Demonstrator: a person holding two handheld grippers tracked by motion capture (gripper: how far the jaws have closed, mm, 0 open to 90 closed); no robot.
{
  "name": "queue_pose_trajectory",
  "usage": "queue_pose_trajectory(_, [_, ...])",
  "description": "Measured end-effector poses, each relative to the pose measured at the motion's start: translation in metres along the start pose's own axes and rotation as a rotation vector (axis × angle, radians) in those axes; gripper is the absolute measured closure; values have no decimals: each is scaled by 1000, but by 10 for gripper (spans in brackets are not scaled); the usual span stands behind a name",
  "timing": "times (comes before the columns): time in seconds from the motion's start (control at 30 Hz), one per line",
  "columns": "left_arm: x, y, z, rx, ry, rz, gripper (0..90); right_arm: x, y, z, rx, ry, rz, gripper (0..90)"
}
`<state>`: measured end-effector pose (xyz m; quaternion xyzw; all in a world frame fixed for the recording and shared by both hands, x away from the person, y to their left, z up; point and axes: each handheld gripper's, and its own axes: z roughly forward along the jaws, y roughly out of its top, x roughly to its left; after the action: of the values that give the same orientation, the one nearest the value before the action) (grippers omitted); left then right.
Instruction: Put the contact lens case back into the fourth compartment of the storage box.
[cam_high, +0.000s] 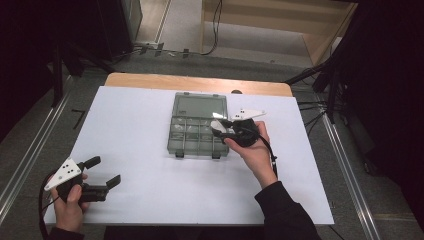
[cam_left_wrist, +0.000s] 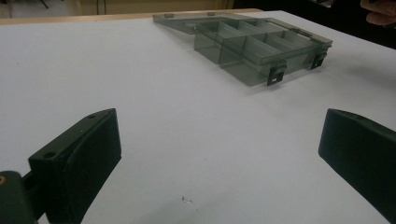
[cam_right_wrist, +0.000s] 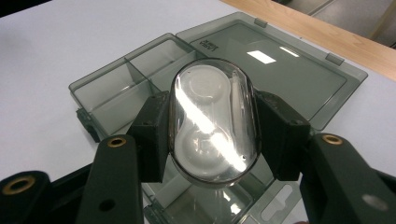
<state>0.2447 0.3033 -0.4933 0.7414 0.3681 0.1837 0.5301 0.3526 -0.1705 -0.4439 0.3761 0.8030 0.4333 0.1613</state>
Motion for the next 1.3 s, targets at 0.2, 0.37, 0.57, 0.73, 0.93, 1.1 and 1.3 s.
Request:
queue_pose_trajectory(0.2, [0, 0, 0, 0, -1, 0, 0, -5, 2, 2, 9, -29, 6, 467])
queue_pose_trajectory(0.37, [0, 0, 0, 1, 0, 1, 0, -9, 4, 6, 17, -47, 6, 467])
queue_pose_trajectory(0.57, [0, 0, 0, -1, -1, 0, 0, -12, 3, 12, 28, -74, 10, 467])
queue_pose_trajectory(0.73, [0, 0, 0, -4, -2, -2, 0, -16, 1, 18, 40, -89, 22, 466])
queue_pose_trajectory(0.93, [0, 0, 0, -3, -2, -1, 0, -20, 2, 25, 62, -114, 26, 466])
queue_pose_trajectory(1.1, [0, 0, 0, -5, -3, -5, 0, -23, 0, 32, 78, -138, 23, 466])
queue_pose_trajectory(1.3, [0, 0, -1, -9, -2, -10, 0, -29, -4, 40, 97, -161, 40, 466])
